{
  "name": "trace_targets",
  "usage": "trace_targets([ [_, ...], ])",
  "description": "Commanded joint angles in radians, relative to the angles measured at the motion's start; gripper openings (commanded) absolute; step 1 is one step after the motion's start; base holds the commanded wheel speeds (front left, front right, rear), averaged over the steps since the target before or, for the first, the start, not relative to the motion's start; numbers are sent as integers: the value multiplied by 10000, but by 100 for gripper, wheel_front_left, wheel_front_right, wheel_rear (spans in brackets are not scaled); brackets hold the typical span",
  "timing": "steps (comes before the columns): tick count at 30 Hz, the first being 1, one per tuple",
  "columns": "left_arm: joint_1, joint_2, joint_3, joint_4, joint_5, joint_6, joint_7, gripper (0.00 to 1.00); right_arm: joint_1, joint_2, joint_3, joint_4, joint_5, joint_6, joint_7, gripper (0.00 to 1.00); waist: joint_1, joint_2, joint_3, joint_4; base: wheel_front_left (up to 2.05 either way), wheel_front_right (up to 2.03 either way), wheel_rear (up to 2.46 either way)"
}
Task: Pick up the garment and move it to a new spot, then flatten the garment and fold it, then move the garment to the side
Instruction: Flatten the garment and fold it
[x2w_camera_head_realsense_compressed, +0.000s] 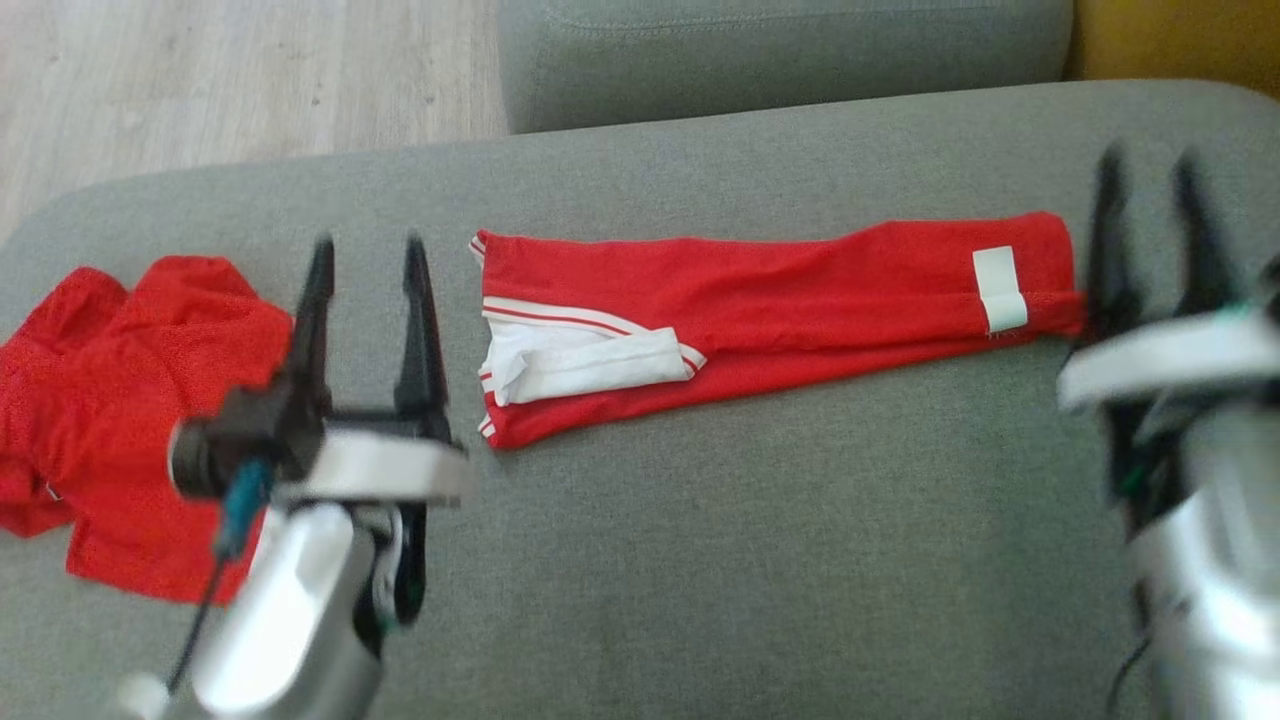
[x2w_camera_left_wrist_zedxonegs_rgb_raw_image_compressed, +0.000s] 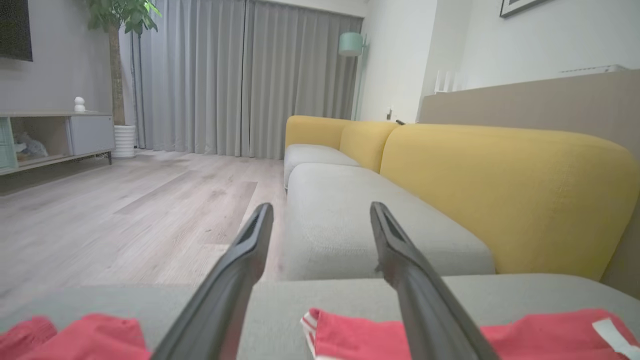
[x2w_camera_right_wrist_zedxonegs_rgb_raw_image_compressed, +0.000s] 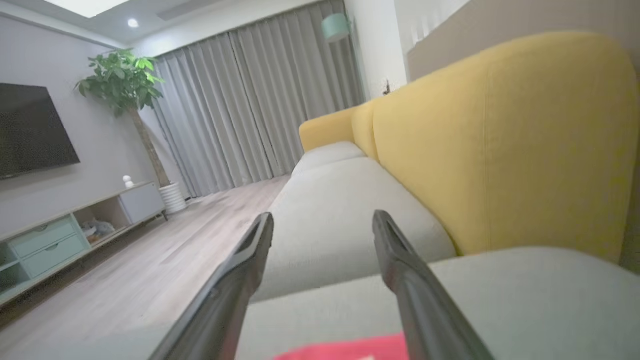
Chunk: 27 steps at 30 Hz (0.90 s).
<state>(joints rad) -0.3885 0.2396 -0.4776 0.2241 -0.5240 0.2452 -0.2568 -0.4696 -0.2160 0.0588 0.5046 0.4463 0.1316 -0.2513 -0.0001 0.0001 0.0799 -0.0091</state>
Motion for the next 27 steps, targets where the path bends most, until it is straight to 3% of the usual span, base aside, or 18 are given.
trace_targets([
  [1, -132, 36, 592, -385, 252, -77, -47, 100, 342, 326, -32, -532, -353, -9, -102, 100, 1, -1, -35, 7, 0, 0, 0],
  [5, 1026, -513, 1198, -384, 1001, -388, -48, 100, 1853, 1348, -577, -1214, -1207, -9, -103, 100, 1, -1, -61, 32, 0, 0, 0],
  [11, 1593, -1148, 1724, -177, 1780, -1101, -48, 100, 2662, 1634, -579, -1527, -1736, -9, -104, 100, 1, -1, 293, 152, 0, 0, 0],
  [17, 1056, -1528, 2172, -164, 2150, -1660, -48, 100, 1788, 1652, -1420, -1105, -2699, -9, 34, 100, 1, -1, 1126, 363, 0, 0, 0],
  [27, 395, -1839, 2351, 52, 2494, -2154, -49, 100, -461, 1656, -4746, 834, -4541, -9, 884, 100, 1, -1, 2203, 772, 0, 0, 0],
])
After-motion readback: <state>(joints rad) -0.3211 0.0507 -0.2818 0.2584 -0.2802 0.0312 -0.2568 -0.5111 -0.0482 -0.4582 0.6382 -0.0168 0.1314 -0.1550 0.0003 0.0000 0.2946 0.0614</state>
